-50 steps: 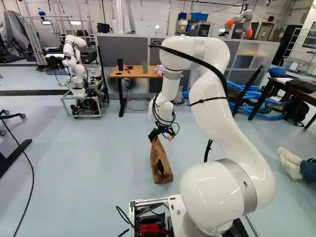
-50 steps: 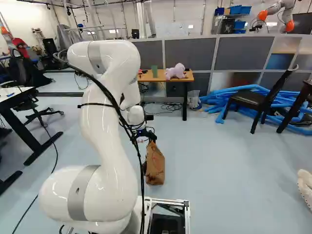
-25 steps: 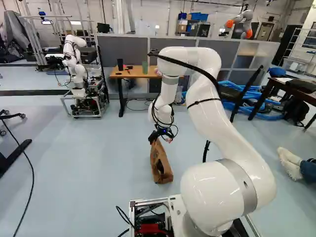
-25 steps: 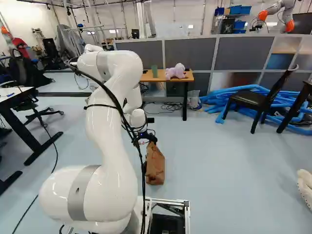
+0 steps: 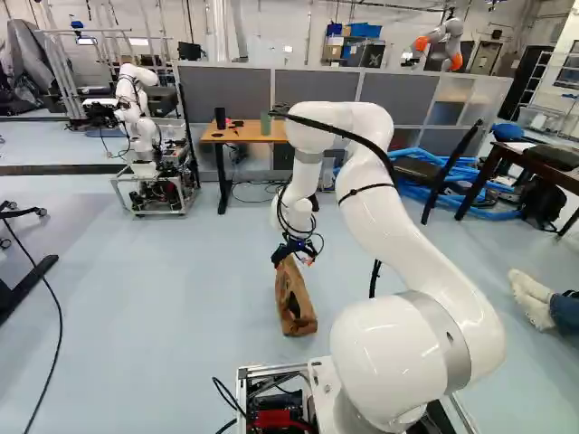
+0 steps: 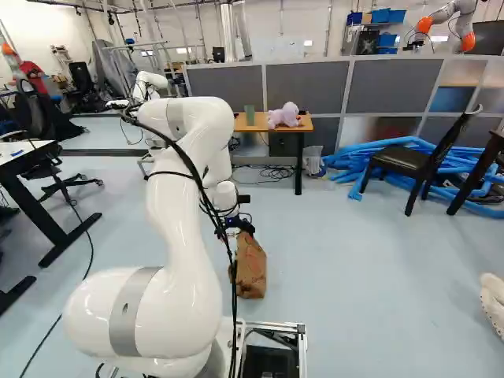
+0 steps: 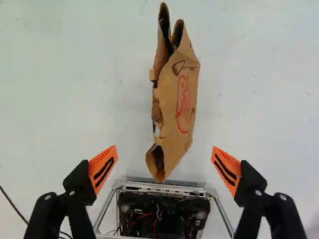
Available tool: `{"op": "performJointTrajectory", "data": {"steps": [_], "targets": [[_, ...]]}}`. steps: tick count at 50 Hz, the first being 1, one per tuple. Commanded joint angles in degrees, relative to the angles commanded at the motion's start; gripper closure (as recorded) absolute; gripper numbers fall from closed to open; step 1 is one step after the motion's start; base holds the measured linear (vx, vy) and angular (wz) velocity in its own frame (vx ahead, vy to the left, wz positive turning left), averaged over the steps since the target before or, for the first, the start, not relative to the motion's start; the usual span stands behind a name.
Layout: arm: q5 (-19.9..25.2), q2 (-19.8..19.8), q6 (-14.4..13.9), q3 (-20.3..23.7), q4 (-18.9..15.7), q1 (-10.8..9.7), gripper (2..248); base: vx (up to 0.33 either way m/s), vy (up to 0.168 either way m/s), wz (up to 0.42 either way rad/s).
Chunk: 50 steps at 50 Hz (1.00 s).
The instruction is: Pick up the bag on the ground and place it on the table
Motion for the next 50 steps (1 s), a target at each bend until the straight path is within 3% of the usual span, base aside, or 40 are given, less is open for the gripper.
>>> {"op": "performJointTrajectory", "data": {"steps": [50], "targets": [[0.0, -12.27, 0.0, -12.37, 0.0, 0.21, 3, 0.0, 0.0, 0.0]]}}
